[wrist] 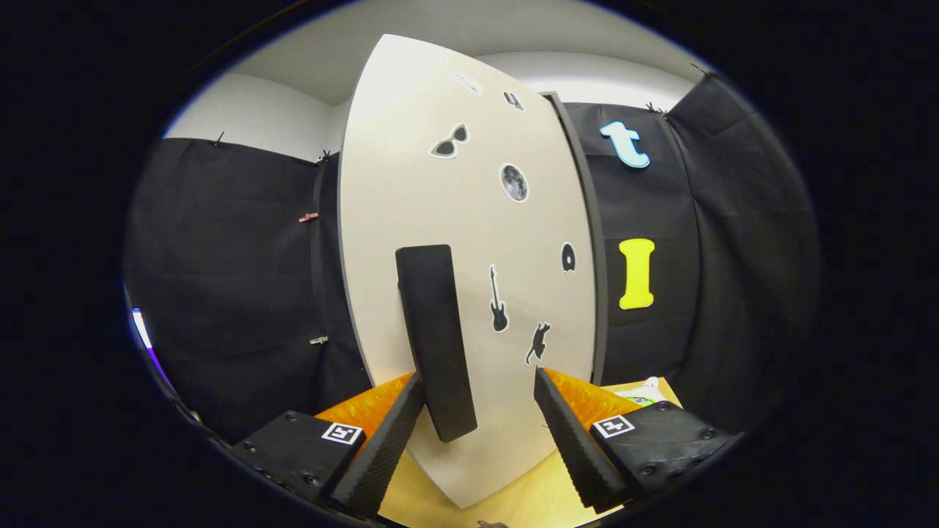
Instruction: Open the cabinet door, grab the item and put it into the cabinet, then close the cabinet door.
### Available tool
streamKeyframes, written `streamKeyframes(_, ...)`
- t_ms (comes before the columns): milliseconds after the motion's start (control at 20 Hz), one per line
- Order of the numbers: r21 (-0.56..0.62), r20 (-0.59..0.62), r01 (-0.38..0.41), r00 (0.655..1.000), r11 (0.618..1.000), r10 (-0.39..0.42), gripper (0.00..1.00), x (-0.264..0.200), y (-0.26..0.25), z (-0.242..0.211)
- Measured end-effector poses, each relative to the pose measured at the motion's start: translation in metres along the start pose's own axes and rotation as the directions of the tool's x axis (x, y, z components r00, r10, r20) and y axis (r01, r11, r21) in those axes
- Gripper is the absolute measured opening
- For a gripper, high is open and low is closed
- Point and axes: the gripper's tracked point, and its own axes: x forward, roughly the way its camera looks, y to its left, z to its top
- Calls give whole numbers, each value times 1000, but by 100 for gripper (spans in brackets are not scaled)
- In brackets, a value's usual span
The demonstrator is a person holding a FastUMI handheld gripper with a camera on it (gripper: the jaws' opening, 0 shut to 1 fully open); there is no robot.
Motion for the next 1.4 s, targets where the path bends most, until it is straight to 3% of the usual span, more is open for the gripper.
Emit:
streamKeyframes(200, -57, 5, 34, 999, 998, -33, 98, 44, 39, -4)
streamKeyframes(450, -97, 49, 51, 998, 994, -46, 98, 38, 80, 14)
streamKeyframes(750, -150, 110, 249, 966, 957, -234, 98, 25, 29, 35)
streamKeyframes(900, -141, 108, 281, 958, 949, -267, 98, 23, 12, 35)
streamKeyframes(1400, -119, 88, 262, 963, 958, -253, 98, 15, -13, 35)
